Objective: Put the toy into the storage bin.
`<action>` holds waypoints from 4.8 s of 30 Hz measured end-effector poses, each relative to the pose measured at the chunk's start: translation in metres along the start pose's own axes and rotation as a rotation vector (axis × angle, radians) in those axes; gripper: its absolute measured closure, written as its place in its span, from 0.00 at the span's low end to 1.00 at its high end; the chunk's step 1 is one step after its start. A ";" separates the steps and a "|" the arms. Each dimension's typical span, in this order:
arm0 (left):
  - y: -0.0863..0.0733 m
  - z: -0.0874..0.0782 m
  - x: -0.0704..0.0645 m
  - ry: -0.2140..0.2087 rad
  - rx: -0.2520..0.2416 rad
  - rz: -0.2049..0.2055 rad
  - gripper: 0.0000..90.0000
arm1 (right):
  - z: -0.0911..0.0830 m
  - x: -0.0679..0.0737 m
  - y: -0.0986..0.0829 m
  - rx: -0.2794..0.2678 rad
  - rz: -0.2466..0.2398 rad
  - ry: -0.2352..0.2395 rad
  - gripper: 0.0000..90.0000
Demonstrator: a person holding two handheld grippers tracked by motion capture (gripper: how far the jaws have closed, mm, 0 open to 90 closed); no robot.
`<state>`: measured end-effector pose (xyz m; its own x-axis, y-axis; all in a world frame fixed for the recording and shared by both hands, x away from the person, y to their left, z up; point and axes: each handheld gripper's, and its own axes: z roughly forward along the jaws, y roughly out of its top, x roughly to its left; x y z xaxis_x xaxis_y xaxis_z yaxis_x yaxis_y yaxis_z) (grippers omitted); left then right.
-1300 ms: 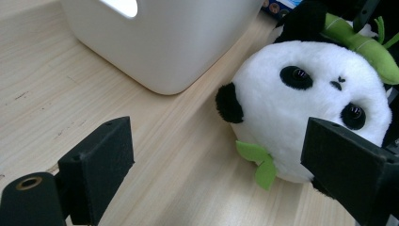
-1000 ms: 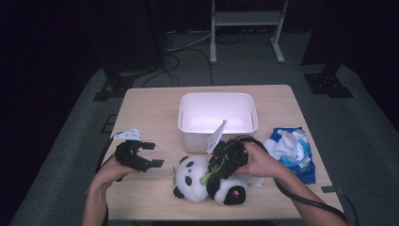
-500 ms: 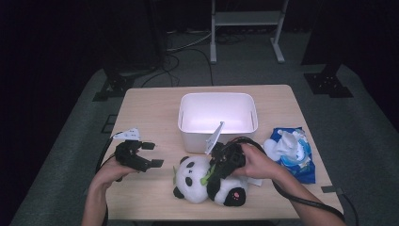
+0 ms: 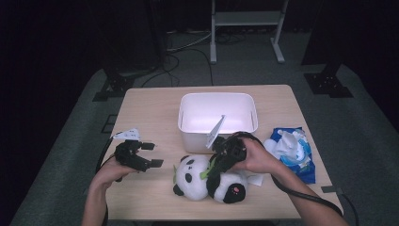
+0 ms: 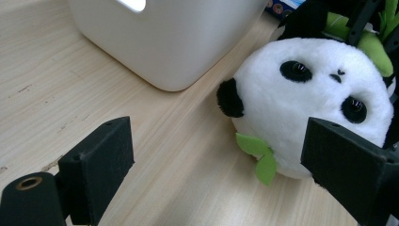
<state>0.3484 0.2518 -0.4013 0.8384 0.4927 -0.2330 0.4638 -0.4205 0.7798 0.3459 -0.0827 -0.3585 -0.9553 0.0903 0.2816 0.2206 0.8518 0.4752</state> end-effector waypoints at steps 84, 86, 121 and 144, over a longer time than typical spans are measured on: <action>-0.027 -0.027 0.037 0.040 -0.090 -0.146 0.10 | -0.184 -0.085 0.101 0.008 -0.018 -0.141 0.80; -0.028 -0.027 0.037 0.039 -0.089 -0.148 0.10 | -0.177 -0.097 0.099 0.013 0.002 -0.137 0.80; -0.025 -0.029 0.034 0.037 -0.096 -0.134 0.10 | -0.124 -0.085 0.091 0.043 -0.023 -0.004 0.81; -0.025 -0.028 0.033 0.038 -0.095 -0.134 0.10 | -0.117 -0.075 0.093 0.064 -0.056 -0.017 0.81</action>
<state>0.3572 0.2997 -0.4124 0.7584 0.5689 -0.3182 0.5406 -0.2761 0.7947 0.4611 -0.0712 -0.2379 -0.9690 0.0497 0.2420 0.1542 0.8870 0.4352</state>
